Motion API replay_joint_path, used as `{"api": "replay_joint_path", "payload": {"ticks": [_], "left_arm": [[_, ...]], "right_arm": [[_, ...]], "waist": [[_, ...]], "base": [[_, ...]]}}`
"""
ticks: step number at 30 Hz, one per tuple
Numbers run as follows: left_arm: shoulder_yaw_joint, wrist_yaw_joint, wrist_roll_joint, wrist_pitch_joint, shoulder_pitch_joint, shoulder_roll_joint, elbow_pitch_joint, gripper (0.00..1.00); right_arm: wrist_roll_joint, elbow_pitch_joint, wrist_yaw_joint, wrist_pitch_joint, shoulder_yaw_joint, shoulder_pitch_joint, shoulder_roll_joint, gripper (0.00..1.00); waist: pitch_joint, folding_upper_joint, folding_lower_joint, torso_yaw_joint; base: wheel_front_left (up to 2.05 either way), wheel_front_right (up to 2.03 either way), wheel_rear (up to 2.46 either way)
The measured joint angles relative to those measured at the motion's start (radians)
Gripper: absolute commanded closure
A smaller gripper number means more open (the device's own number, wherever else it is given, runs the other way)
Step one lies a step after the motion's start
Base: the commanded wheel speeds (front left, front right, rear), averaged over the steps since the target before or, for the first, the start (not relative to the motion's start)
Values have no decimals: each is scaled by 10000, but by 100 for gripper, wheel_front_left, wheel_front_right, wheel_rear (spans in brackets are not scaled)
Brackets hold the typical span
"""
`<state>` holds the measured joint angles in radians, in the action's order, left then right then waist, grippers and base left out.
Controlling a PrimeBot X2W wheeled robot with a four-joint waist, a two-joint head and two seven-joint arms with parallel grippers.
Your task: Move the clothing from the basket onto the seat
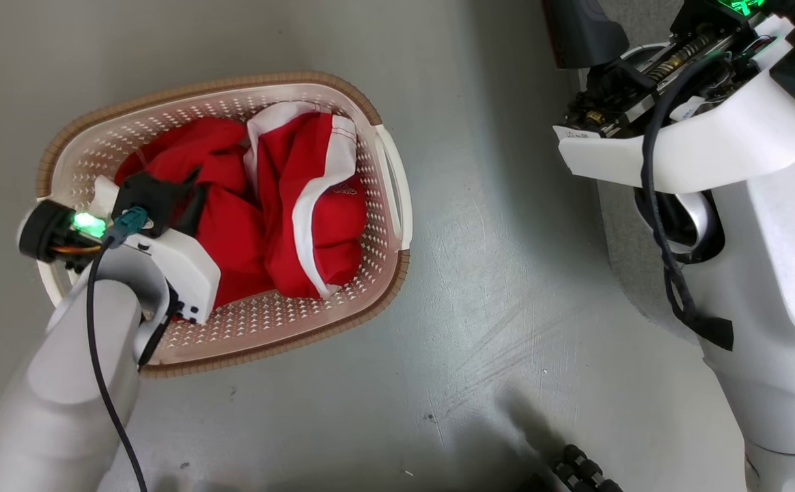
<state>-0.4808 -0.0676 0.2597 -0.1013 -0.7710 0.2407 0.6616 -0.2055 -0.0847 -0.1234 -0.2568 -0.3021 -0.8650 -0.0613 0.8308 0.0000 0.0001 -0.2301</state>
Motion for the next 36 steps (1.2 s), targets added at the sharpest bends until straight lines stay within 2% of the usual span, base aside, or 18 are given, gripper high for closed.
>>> {"api": "replay_joint_path", "payload": {"ticks": [12,22,36], "left_arm": [[696,-245,1350,-790,630,-383,-249,100],[997,-320,1544,-1296,981,-376,-755,100],[1407,-337,1799,-1469,1491,-464,-1804,100]], "right_arm": [[412,324,0,0,50,10,-2,0],[754,650,0,0,242,353,-2,0],[1124,1197,0,0,746,1257,0,0]], "waist": [[-459,0,0,204],[-997,0,0,454],[-2010,0,0,874]], "base": [[0,0,0],[0,0,0],[0,0,0]]}}
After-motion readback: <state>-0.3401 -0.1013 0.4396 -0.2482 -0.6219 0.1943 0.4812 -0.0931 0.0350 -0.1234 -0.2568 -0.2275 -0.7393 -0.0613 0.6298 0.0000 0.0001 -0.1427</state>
